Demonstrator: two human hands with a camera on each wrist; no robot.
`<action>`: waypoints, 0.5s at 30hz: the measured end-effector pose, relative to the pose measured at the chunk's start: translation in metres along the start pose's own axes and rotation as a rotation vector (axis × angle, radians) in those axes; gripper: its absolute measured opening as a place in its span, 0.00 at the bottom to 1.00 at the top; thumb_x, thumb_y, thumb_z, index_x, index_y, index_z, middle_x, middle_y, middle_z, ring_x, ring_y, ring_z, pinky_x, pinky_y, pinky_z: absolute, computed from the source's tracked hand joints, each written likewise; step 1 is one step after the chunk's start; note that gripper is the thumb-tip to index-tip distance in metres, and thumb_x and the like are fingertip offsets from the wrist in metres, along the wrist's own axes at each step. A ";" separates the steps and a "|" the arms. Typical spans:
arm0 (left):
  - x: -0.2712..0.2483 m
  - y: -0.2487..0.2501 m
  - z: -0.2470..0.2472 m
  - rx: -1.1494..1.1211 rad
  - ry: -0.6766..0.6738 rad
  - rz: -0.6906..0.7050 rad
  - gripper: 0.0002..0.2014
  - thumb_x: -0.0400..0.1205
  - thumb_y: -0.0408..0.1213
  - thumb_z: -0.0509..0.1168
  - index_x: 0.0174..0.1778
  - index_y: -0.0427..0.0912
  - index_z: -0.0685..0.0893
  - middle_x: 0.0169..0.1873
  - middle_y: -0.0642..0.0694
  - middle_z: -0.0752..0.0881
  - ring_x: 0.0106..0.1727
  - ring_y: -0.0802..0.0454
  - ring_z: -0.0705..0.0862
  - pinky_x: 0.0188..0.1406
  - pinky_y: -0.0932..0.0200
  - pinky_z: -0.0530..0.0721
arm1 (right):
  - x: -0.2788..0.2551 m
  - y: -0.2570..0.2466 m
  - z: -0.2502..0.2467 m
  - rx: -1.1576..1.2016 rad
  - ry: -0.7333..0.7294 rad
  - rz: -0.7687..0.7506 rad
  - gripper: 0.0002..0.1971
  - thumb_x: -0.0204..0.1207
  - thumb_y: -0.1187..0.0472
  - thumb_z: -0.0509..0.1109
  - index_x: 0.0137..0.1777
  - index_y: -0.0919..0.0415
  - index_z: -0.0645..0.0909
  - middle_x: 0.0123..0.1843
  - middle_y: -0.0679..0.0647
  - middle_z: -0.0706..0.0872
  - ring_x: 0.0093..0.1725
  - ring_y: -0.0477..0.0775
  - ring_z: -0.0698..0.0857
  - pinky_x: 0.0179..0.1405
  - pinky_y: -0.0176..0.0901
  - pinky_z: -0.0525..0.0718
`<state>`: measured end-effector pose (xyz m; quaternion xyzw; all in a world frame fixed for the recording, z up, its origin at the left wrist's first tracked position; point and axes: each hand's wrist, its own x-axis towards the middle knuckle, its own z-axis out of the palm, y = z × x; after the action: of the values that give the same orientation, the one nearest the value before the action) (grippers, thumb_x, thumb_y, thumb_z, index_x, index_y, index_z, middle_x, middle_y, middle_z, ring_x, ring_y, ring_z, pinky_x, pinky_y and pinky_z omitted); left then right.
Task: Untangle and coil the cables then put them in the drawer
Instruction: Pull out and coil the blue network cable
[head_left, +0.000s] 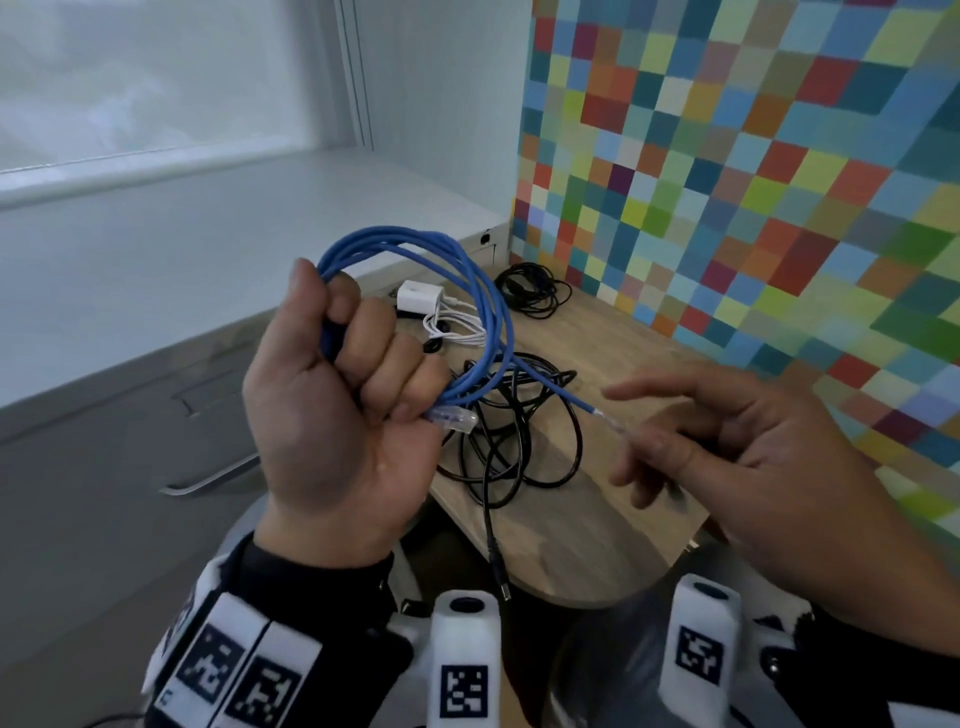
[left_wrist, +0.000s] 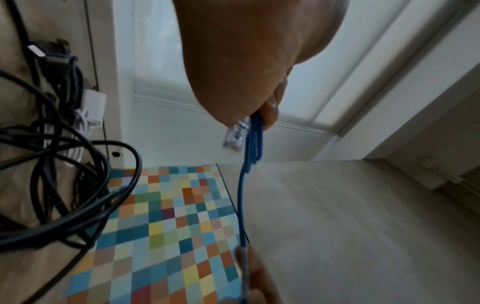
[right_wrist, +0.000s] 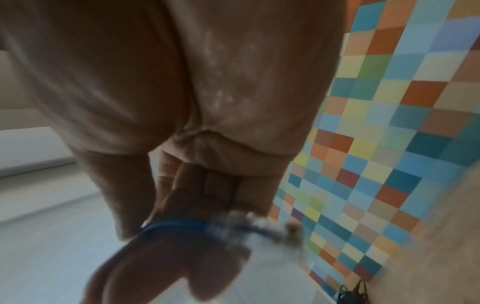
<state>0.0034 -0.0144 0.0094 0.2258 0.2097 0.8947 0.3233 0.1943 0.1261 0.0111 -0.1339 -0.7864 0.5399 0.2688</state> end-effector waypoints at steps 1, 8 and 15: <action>0.000 0.000 0.001 0.018 0.012 0.006 0.19 0.93 0.50 0.49 0.36 0.49 0.67 0.21 0.54 0.53 0.19 0.57 0.50 0.17 0.64 0.56 | -0.002 -0.002 0.001 0.018 -0.032 -0.016 0.12 0.75 0.60 0.71 0.54 0.46 0.90 0.36 0.58 0.93 0.36 0.53 0.93 0.39 0.37 0.89; -0.004 -0.013 0.008 0.109 0.000 -0.018 0.17 0.90 0.49 0.52 0.36 0.48 0.65 0.21 0.53 0.54 0.18 0.56 0.52 0.16 0.63 0.60 | -0.005 -0.020 0.017 0.009 -0.155 -0.212 0.12 0.77 0.59 0.78 0.59 0.48 0.91 0.49 0.44 0.96 0.53 0.47 0.94 0.55 0.34 0.88; -0.012 -0.023 0.011 0.157 -0.135 -0.008 0.19 0.85 0.48 0.58 0.38 0.45 0.56 0.20 0.54 0.61 0.18 0.57 0.57 0.19 0.60 0.62 | 0.006 -0.008 0.027 -0.180 0.233 -0.303 0.02 0.73 0.52 0.81 0.42 0.42 0.91 0.38 0.46 0.89 0.40 0.54 0.87 0.41 0.37 0.83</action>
<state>0.0282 -0.0038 0.0031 0.3095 0.2580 0.8569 0.3216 0.1745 0.1051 0.0131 -0.0991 -0.8061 0.4017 0.4231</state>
